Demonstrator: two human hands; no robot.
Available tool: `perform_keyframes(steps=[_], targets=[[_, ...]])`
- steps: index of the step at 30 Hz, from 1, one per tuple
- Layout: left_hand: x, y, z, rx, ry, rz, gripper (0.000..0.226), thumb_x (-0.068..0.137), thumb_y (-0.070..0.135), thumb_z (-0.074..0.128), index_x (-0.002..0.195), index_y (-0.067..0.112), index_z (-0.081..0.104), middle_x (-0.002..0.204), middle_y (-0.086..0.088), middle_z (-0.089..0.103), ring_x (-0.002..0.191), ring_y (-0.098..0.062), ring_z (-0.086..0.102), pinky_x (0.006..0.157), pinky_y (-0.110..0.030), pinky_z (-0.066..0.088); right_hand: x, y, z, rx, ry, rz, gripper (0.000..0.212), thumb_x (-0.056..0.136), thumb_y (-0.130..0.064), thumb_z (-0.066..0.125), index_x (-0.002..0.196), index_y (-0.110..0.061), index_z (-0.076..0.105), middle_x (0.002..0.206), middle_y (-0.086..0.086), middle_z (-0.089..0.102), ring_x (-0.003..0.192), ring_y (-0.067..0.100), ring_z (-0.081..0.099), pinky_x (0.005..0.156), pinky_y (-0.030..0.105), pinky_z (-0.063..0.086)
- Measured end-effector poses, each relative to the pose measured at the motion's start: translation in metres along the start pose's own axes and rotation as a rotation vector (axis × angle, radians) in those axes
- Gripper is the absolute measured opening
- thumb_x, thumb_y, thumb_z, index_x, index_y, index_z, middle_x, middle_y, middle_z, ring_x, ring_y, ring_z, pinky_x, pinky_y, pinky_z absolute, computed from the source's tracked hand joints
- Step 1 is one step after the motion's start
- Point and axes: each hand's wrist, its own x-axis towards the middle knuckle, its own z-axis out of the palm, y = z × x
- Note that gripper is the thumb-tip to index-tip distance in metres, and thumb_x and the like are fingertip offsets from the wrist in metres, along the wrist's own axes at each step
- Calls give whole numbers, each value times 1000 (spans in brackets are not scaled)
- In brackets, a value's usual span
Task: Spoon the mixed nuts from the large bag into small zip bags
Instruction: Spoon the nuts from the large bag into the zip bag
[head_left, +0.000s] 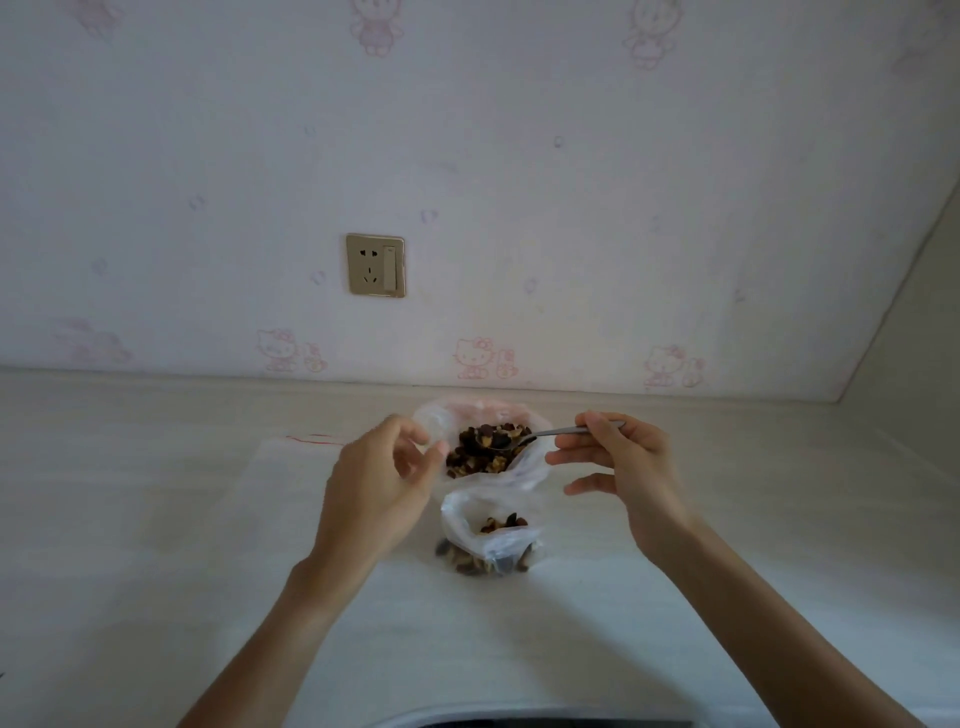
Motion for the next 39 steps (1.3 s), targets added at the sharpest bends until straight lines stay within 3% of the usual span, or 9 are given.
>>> perform_keyframes(steps=[5,8,11,16,21,27,31,36,39], targets=[[-26,4,1,111,-224,-141,41,90,70,59,74,32,65,64,20,66,67,7,63,55,-24,43,-21,-3,-9,-51,-58,5,23,106,-18,56,103,0,70,91,21,77,83,37,77,51,37,60],[-26,4,5,-24,-290,-206,27,94,51,68,77,30,71,68,12,73,61,-3,67,63,-27,53,-29,-1,-9,-182,-116,-61,21,106,-16,54,100,-2,69,86,16,77,81,36,77,50,36,59],[-25,6,4,-127,-321,-213,21,98,34,69,79,26,72,63,5,73,56,-5,67,62,-21,47,-38,2,-8,-324,-222,-181,20,106,-16,54,100,-5,70,85,10,78,81,29,77,52,39,60],[-27,6,3,-186,-324,-202,20,99,29,69,80,22,70,61,1,73,55,-7,66,57,-10,45,-49,-4,-6,-661,-451,-459,23,106,-36,54,110,-23,73,96,-11,76,90,17,74,65,34,61],[-28,0,1,-190,-327,-213,21,98,28,69,79,22,69,63,0,73,54,-10,66,62,-22,48,-48,-12,-6,-783,-478,-582,33,106,-49,46,112,-29,70,103,-18,74,90,11,72,69,33,59],[-24,-2,-1,-93,-338,-177,18,95,36,71,79,29,69,63,7,72,57,-6,66,58,-19,47,-29,-8,1,-380,-307,-369,24,102,-30,55,101,-12,71,86,5,77,84,26,76,57,41,62],[0,-2,-8,-110,-245,-116,17,92,42,75,78,32,71,66,13,70,56,1,61,55,-8,42,-10,-1,4,-169,-143,-164,23,107,-21,54,101,-5,69,87,14,77,83,33,76,55,38,61],[50,4,3,-48,-15,69,16,90,35,78,99,27,68,89,14,68,81,-1,65,73,-12,49,17,12,12,-198,10,-85,24,108,-21,50,102,-6,67,86,12,78,78,28,77,54,38,62],[80,6,24,73,-117,81,42,89,48,75,121,23,64,116,9,63,101,-6,62,87,-24,49,29,21,16,-296,61,-122,23,108,-21,50,99,-9,67,84,8,78,76,25,76,53,39,61]])
